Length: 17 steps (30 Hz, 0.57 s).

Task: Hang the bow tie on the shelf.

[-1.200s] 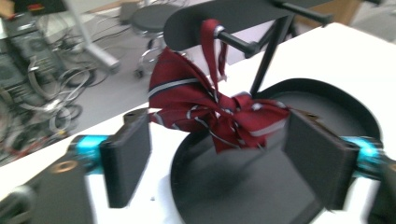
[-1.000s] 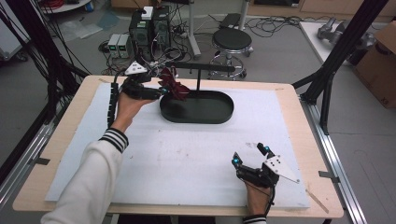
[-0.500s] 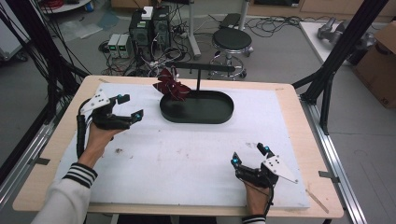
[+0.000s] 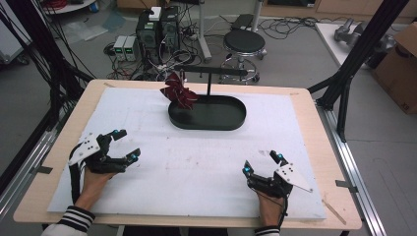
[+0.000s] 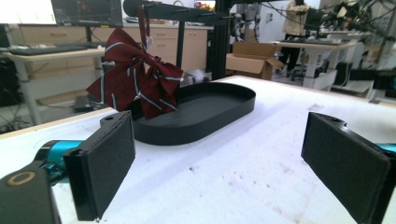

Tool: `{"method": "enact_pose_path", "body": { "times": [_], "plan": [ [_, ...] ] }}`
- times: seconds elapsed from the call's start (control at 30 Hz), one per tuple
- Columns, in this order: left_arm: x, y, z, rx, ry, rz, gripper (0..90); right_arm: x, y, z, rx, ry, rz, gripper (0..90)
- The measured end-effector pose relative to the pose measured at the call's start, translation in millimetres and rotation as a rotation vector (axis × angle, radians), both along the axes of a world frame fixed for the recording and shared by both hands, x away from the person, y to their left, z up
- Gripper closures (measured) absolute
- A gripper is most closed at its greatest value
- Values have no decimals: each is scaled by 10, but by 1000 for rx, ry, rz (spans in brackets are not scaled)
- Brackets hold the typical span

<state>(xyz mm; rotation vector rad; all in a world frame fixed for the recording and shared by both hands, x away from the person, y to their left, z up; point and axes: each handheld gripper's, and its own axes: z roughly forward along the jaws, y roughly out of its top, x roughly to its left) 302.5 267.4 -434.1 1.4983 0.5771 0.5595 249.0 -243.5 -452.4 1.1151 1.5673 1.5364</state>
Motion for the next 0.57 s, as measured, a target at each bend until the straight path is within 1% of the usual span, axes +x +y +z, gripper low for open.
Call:
{"method": "enact_pose_path", "body": {
  "times": [0.03, 0.07, 0.1, 0.13, 0.17, 0.23, 0.27, 0.3, 0.43, 0.47, 0.5, 0.57],
  "plan": [
    [-24, -8, -25, -10, -4, 1, 103, 0, -2, 1, -1, 1, 2, 9],
    [-44, -9, -41, 0, -2, 15, 103, 0, 0, 0, -1, 0, 2, 9],
    [-62, -14, -64, -5, -3, 30, 103, -1, 0, 1, -1, 1, 2, 9],
    [-75, -7, -88, -8, 1, 38, 103, -2, -1, 1, -1, 0, 4, 9],
    [-89, -4, -113, -11, 8, 59, 103, -1, 1, 0, -1, -1, 2, 9],
    [-113, 11, -180, -25, 13, 83, 103, -2, 1, 0, -2, -2, 3, 9],
    [-132, 14, -198, -34, 6, 111, 103, 0, 1, 0, -5, -6, 5, 9],
    [-151, 18, -202, -46, -14, 128, 104, 0, 0, 0, -6, -6, 5, 9],
    [-145, 18, -204, -46, -7, 132, 105, 1, -1, 0, -10, -8, 7, 10],
    [-148, 8, -204, -36, -7, 142, 105, 0, 0, -1, -11, -9, 7, 9],
    [-160, -3, -204, -23, -17, 146, 104, -1, 0, 0, -11, -10, 6, 10],
    [-165, -4, -206, -27, -25, 151, 104, 0, 1, 0, -8, -6, 7, 9]
  ]
}}
